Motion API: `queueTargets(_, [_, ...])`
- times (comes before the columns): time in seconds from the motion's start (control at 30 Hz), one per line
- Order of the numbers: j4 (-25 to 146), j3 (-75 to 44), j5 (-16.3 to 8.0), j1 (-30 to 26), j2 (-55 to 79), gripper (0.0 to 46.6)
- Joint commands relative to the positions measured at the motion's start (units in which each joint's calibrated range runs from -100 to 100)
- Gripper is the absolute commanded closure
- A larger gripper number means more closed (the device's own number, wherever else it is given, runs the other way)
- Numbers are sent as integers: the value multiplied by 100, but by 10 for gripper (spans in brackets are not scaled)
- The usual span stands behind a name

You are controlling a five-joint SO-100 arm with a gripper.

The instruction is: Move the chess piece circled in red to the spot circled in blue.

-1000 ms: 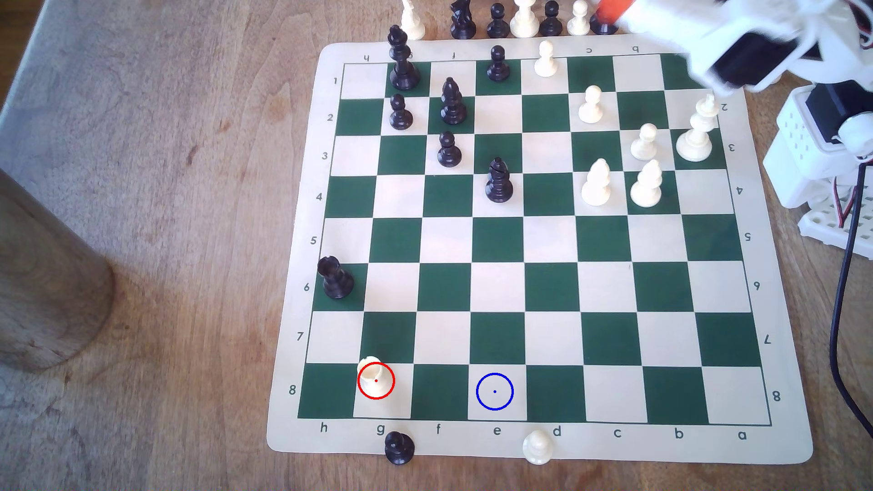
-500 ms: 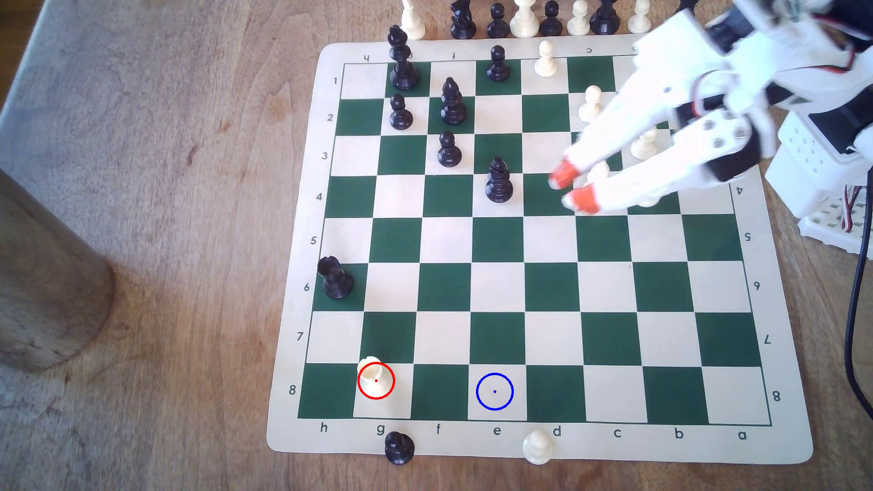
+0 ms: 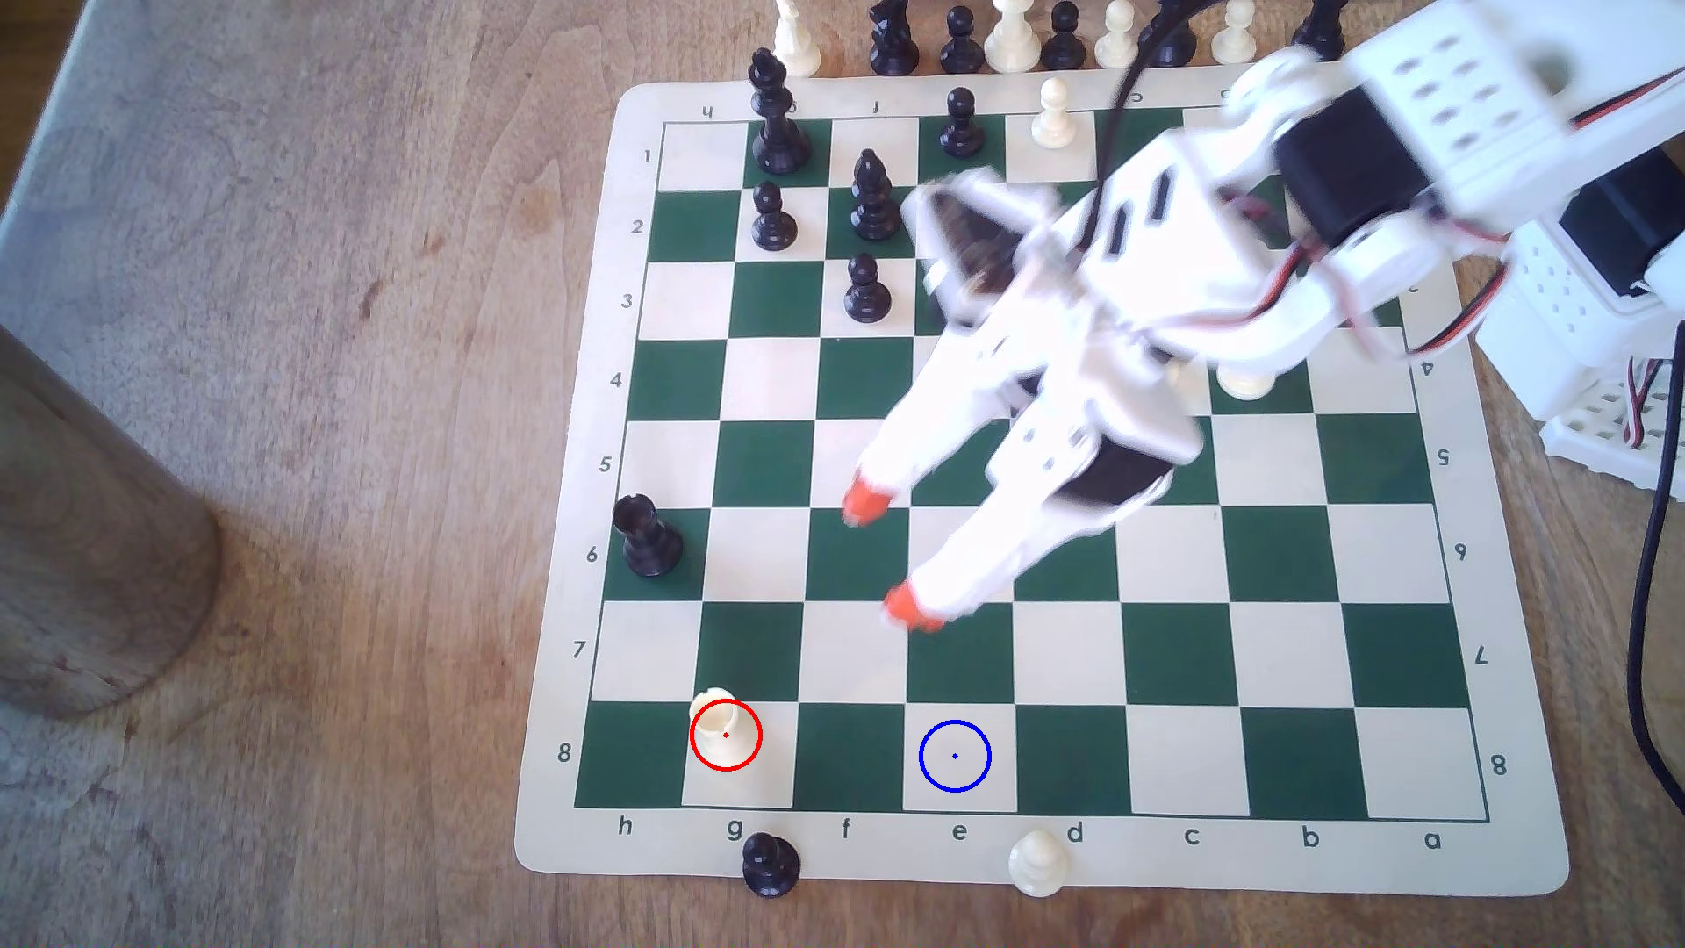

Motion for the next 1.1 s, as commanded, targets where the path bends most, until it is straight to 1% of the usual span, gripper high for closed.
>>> queueTargets(0.0, [27, -1107, -29, 112, 490, 304])
queueTargets(0.23, [51, -1841, -147, 190, 1449, 303])
queueTargets(0.37, [-22, -1995, -210, 190, 1729, 304])
queueTargets(0.63, [-137, -2349, -264, 143, 2239, 303])
queueTargets(1.07, [-80, -3600, -366, -60, 3240, 304])
